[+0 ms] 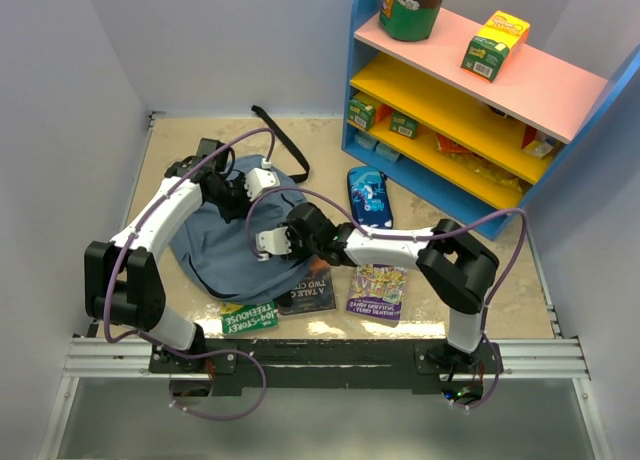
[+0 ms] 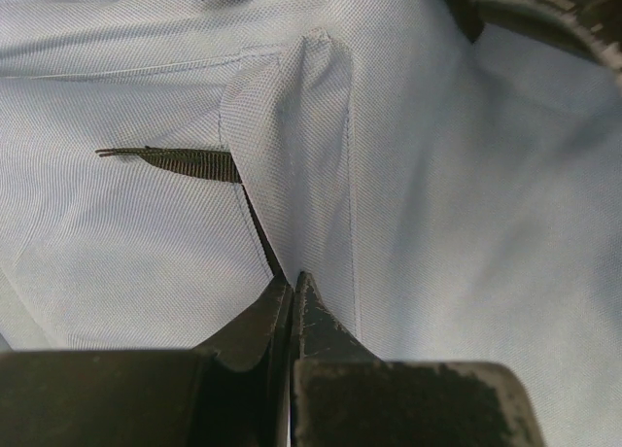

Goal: Pack the student bag
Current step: Unzip the student bag at the center of the board.

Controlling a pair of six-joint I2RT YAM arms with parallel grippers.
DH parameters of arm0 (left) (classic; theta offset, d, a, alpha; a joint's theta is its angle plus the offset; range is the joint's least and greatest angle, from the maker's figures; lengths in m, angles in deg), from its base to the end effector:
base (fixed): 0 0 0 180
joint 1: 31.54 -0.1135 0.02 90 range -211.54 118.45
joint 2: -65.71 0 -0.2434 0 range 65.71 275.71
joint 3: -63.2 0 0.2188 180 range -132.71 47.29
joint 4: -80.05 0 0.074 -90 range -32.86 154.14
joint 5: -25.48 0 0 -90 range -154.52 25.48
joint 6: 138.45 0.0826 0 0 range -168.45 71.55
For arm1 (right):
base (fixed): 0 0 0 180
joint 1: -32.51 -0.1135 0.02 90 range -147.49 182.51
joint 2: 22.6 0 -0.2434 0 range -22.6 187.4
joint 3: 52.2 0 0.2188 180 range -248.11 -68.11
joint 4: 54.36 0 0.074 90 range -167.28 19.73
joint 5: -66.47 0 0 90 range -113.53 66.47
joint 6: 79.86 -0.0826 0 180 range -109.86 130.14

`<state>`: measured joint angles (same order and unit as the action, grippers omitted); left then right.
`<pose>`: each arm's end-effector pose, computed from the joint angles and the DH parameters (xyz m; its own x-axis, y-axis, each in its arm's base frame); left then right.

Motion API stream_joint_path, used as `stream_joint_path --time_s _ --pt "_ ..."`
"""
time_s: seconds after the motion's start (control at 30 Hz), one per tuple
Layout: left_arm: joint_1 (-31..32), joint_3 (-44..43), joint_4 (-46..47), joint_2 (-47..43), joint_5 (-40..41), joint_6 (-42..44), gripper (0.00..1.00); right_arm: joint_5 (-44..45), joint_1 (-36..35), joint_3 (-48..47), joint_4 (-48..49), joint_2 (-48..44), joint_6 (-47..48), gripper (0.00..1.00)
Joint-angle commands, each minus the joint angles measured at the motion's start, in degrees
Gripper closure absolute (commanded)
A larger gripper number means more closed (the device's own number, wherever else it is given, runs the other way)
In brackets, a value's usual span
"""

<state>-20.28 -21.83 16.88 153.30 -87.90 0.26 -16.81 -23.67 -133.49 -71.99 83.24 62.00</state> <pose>0.2779 -0.0888 0.2103 -0.3351 0.7699 -0.5430 0.8956 0.4393 0.0701 0.2313 0.3278 0.1520 0.3802 -0.8359 -0.3959 -0.7737 -0.0529 -0.6314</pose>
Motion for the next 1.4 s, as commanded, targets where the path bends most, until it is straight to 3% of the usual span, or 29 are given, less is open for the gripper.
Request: stream_joint_path --time_s 0.0,0.2,0.43,0.93,1.03,1.1,1.17,1.37 --pt "-0.54 -2.42 -1.51 -2.25 -1.76 0.6 0.98 2.41 0.11 -2.91 1.45 1.91 2.28 0.57" --pt "-0.54 -1.81 -1.69 -2.34 -1.85 0.86 0.98 3.91 0.11 -3.52 9.09 2.44 2.11 0.6" --pt "-0.63 -1.37 -1.08 -2.07 -1.67 1.04 0.99 1.46 0.46 -3.08 6.64 1.91 0.53 0.71" --pt "-0.98 -1.98 -1.43 -1.81 -1.41 1.13 0.99 -2.94 0.46 -6.85 4.27 5.6 -2.55 0.71" --pt "-1.16 -1.98 -1.43 -1.64 -1.5 1.13 0.99 -3.12 0.46 -8.09 2.69 6.65 -2.99 0.8" --pt "-1.25 -1.98 -1.34 -1.63 -1.41 1.13 0.99 -3.73 0.46 -8.44 1.9 6.75 -3.69 0.94" --pt "-1.33 -1.89 -1.34 -1.46 -1.41 1.13 0.99 -3.99 0.46 -8.01 1.89 6.22 -4.22 1.0" --pt "-1.51 -1.37 -0.11 -1.28 -1.15 -0.01 0.99 -4.7 0.46 -4.76 3.47 2.45 -6.85 1.0"
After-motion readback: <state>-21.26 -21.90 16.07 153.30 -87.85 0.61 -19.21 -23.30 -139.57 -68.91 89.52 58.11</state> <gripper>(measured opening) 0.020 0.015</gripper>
